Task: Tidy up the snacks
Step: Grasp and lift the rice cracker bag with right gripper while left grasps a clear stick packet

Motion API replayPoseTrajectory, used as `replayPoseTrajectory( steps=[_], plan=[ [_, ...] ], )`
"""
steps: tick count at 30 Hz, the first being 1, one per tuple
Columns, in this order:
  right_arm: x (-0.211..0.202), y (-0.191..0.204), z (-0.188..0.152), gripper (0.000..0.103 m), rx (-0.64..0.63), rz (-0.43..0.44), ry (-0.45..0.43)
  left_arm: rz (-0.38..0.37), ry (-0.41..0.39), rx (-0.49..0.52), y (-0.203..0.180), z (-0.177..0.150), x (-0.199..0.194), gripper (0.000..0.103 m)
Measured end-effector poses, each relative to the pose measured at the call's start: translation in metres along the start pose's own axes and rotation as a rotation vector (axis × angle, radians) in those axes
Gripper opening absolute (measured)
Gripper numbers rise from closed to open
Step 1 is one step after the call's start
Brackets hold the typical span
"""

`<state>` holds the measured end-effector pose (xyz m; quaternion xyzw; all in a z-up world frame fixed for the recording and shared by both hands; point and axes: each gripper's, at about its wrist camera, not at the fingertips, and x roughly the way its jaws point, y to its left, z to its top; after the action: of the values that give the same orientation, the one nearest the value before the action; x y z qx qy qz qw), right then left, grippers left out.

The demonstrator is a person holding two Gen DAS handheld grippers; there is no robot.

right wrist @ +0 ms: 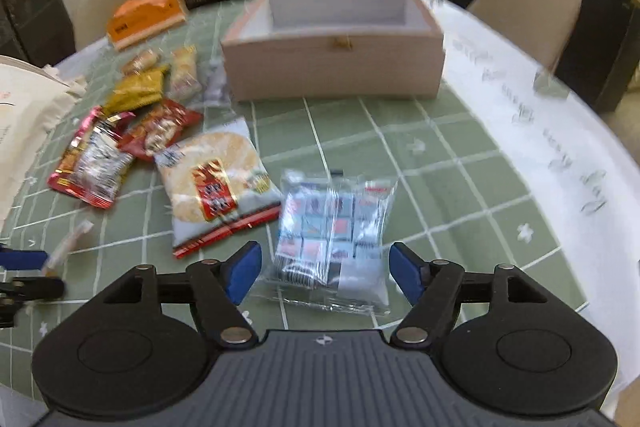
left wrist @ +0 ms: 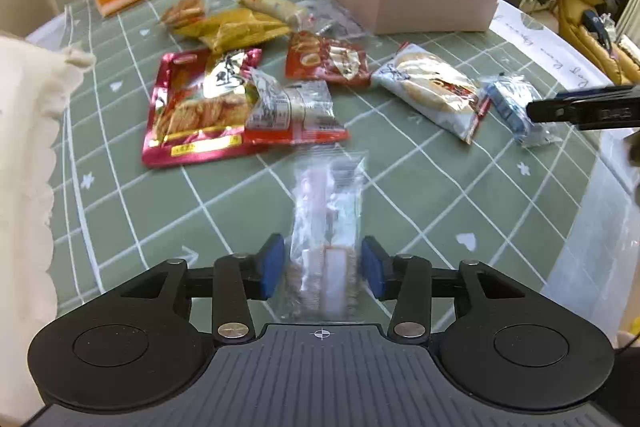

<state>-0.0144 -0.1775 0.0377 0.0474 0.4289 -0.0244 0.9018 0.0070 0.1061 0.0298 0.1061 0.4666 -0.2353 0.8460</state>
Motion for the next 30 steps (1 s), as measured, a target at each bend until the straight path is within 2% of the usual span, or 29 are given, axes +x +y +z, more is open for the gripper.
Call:
replayPoseTrajectory(
  steps=[3,6,9,13,15,16,19,21,25,27,30],
  plan=[
    [-0.014,0.018,0.007,0.078,-0.115,0.008,-0.046,-0.001,-0.007,-0.004,-0.003,0.001,0.003,0.053],
    [-0.007,0.041,0.024,0.078,-0.203,0.073,-0.037,-0.047,-0.005,-0.004,-0.004,-0.003,0.0,0.053],
    [0.025,0.06,0.044,0.079,-0.211,0.109,0.021,-0.056,-0.017,-0.011,-0.004,-0.01,-0.003,0.053],
    [0.069,0.08,0.056,0.079,-0.234,0.082,0.132,-0.041,-0.016,-0.004,-0.008,-0.013,-0.005,0.053],
    [0.074,0.084,0.052,0.079,-0.239,0.069,0.134,-0.039,-0.01,0.009,-0.01,-0.011,-0.004,0.053],
    [0.073,0.085,0.051,0.074,-0.238,0.077,0.134,-0.042,-0.009,0.016,-0.011,-0.01,-0.003,0.052],
    [0.059,0.081,0.048,0.074,-0.229,0.076,0.119,-0.037,-0.022,0.03,-0.011,-0.007,-0.001,0.044],
    [0.041,0.072,0.046,0.074,-0.224,0.086,0.082,-0.047,-0.03,0.022,-0.01,-0.005,0.0,0.042],
    [0.006,0.055,0.05,0.074,-0.214,0.068,0.008,-0.133,-0.077,-0.058,-0.01,0.0,-0.007,0.042],
    [-0.014,0.043,0.064,0.074,-0.184,0.054,-0.022,-0.194,-0.119,-0.059,-0.019,0.016,-0.02,0.042],
    [-0.051,0.024,0.09,0.074,-0.145,0.042,-0.074,-0.275,-0.215,0.013,-0.041,0.061,-0.051,0.042]
  ],
)
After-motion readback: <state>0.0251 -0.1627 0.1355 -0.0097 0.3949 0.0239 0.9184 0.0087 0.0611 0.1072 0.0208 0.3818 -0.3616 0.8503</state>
